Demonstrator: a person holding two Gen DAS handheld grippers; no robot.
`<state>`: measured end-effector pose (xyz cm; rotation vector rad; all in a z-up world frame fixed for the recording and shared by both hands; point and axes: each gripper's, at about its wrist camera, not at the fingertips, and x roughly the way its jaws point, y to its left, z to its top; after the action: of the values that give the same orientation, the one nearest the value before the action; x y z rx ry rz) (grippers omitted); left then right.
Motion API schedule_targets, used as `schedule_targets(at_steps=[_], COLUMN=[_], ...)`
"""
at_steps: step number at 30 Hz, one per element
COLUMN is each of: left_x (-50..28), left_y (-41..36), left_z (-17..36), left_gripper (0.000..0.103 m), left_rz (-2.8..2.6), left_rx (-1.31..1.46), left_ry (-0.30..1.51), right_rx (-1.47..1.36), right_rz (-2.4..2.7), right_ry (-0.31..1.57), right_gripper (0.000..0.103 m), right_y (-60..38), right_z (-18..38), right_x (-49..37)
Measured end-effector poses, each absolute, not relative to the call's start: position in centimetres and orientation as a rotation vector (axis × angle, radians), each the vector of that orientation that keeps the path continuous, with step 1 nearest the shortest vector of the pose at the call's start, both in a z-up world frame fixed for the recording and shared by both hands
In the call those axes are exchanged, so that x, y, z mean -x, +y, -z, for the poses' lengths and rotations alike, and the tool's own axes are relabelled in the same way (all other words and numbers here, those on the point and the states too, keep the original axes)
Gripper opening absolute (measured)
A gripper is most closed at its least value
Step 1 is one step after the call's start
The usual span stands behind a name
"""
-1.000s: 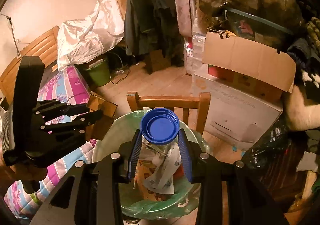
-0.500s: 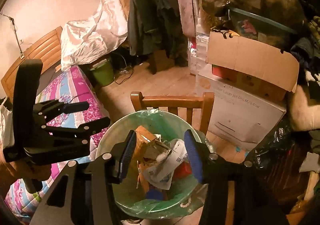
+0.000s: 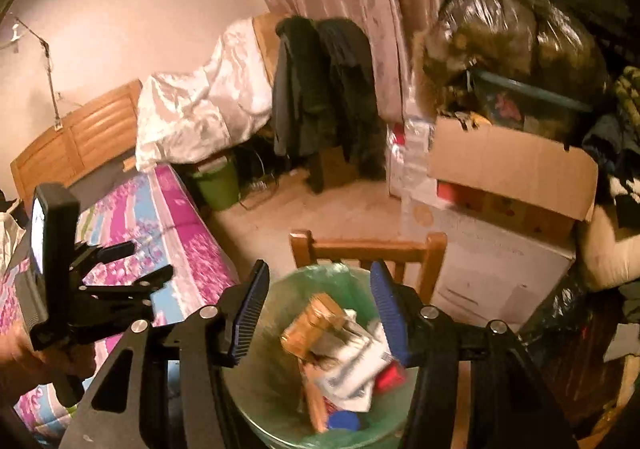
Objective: Collect trash
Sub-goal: 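Move both open tools back over the trash on the bed, then grasp the cream knitted ball with the left tool while the right grasps the white cloth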
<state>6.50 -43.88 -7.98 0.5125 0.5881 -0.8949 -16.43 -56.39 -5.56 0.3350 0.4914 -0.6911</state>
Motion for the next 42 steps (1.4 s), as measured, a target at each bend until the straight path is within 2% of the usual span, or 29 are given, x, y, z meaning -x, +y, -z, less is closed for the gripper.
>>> schedule_targets(at_steps=[8, 14, 19, 20, 24, 27, 28, 32, 37, 40, 42], left_x=[-14.8, -20.8, -25.7, -26.8, -30.8, -34.0, -35.1, -37.3, -39.8, -41.0, -41.6], left_y=[-31.9, -20.1, -10.3, -8.1, -1.1, 2.3, 3.2, 3.3, 1.2, 0.6, 0.7], left_z=[6.8, 6.5, 7.5, 8.0, 10.6, 12.6, 13.1, 14.2, 16.5, 17.8, 18.6], left_gripper=[0.070, 0.072, 0.076, 0.077, 0.077, 0.079, 0.083, 0.093, 0.093, 0.093, 0.087], left_rz=[0.622, 0.453, 0.358, 0.344, 0.323, 0.373, 0.404, 0.453, 0.432, 0.410, 0.404], left_rx=[-0.332, -0.246, -0.160, -0.126, -0.012, 0.053, 0.072, 0.062, -0.048, -0.100, -0.109], left_ry=[0.622, 0.694, 0.777, 0.803, 0.888, 0.959, 0.979, 0.976, 0.979, 0.997, 1.019], right_rx=[-0.326, -0.287, -0.249, -0.251, -0.278, -0.293, -0.298, -0.366, -0.374, -0.370, -0.358], right_rz=[0.591, 0.356, 0.089, 0.021, -0.152, -0.224, -0.234, -0.221, -0.209, -0.188, -0.153], right_ry=[0.448, 0.542, 0.631, 0.654, 0.726, 0.782, 0.797, 0.864, 0.885, 0.901, 0.933], right_gripper=[0.058, 0.058, 0.070, 0.077, 0.091, 0.097, 0.098, 0.098, 0.097, 0.084, 0.069], right_y=[-50.4, -43.6, -35.2, -33.1, -25.9, -21.1, -19.9, -15.3, -12.1, -10.5, -9.8], right_z=[6.9, 8.4, 9.8, 10.3, 11.9, 13.8, 14.4, 17.5, 19.8, 20.8, 21.7], right_x=[11.1, 2.7, -6.0, -8.1, -14.6, -18.5, -19.5, -23.9, -26.7, -28.5, -29.5])
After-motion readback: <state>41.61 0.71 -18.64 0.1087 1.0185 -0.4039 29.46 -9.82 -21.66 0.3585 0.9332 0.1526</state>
